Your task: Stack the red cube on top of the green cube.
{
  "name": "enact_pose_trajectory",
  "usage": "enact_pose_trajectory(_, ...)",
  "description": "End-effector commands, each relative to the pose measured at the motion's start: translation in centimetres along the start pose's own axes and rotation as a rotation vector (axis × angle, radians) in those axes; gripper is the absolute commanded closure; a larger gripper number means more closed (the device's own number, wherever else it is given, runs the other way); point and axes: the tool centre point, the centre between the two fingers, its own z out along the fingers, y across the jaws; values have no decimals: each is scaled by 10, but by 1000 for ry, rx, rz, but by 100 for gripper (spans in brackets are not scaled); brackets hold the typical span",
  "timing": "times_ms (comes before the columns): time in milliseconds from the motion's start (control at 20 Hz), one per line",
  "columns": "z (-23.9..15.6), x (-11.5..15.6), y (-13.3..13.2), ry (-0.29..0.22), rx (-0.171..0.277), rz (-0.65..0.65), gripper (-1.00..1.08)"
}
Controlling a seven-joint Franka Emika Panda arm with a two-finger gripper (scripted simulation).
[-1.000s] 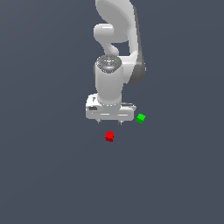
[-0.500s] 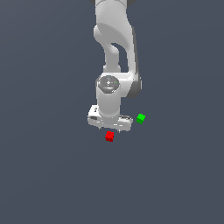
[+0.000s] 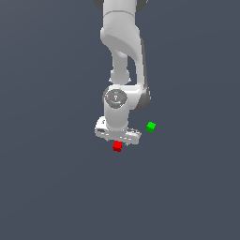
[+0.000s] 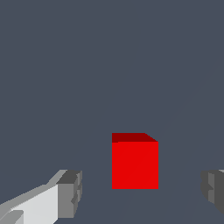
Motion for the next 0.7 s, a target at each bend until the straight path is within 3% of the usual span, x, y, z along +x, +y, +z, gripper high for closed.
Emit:
enact_pose_trajectory(0,-2,1,0,2,1,-2,-92)
enact_pose_trajectory(650,38,0,0,1,1,-2,-92)
